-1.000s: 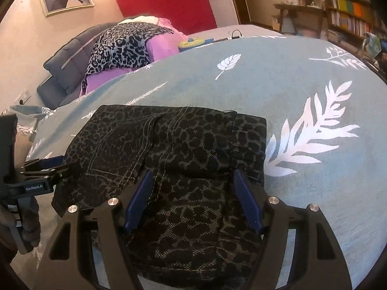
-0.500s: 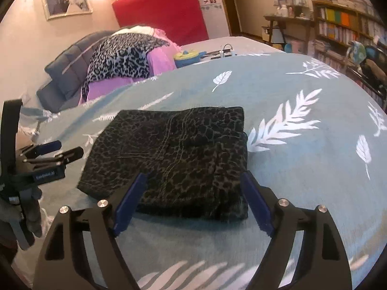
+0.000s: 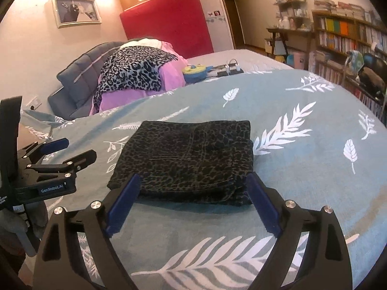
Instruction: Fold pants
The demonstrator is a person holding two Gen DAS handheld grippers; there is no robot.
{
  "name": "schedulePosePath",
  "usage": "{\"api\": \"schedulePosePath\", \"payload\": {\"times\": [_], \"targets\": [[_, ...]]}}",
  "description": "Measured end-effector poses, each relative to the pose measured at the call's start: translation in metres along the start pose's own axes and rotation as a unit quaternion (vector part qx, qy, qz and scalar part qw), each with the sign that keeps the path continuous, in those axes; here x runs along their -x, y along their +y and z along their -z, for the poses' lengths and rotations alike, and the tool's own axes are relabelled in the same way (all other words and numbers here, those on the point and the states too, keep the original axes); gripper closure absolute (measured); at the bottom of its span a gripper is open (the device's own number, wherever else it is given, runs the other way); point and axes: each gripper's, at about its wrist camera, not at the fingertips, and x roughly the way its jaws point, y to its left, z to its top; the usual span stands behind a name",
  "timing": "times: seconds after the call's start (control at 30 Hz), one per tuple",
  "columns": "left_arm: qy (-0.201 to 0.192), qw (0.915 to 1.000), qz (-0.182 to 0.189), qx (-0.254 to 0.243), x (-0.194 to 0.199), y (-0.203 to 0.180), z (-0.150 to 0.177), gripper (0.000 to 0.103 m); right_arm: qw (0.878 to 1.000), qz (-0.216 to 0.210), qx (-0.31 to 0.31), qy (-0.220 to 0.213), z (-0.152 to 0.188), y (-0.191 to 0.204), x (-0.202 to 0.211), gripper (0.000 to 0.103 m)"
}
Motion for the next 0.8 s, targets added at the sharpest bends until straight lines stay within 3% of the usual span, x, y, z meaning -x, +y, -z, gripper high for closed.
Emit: {"api": "schedulePosePath", "payload": {"times": [0.13, 0.2, 0.8], "targets": [[-0.008, 0.9999, 0.007, 0.001, 0.014, -0.002, 0.001, 0.011, 1.0, 0.01, 0.015, -0.013, 0.004, 0.012, 0.016, 0.005], [-0.01, 0.9999, 0.005, 0.002, 0.021, -0.003, 0.001, 0.005, 1.0, 0.009, 0.017, -0.018, 0.005, 0.016, 0.024, 0.005], [-0.024, 0.9997, 0.0, 0.002, 0.054, -0.007, 0.011, 0.005, 0.998, 0.04, 0.038, -0.03, 0.013, 0.034, 0.049, 0.005]]}}
